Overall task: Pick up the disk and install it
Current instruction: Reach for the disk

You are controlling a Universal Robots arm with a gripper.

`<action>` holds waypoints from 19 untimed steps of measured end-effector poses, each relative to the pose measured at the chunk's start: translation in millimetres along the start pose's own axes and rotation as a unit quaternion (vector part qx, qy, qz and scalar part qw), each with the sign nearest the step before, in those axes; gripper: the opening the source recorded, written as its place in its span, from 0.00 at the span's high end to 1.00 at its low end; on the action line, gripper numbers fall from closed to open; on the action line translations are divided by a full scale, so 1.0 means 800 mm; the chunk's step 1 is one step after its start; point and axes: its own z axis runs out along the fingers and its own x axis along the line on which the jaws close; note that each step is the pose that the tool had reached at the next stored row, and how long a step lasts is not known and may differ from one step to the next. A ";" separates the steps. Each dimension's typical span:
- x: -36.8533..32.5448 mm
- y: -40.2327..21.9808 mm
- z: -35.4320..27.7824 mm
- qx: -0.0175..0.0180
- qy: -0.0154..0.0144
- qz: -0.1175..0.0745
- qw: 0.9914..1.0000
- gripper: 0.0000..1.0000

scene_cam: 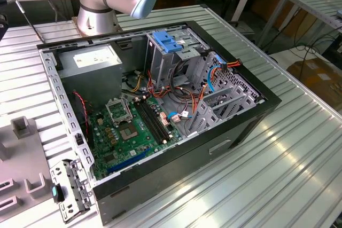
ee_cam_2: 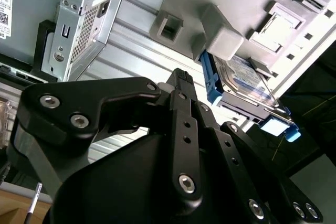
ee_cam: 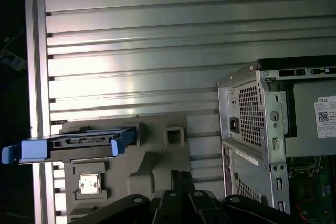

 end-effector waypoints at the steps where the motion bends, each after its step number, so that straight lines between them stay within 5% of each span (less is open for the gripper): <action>1: 0.0014 -0.0001 0.0001 0.000 0.000 0.000 1.000 0.89; 19: 0.0295 -0.0023 0.0012 0.000 0.001 0.000 1.000 0.89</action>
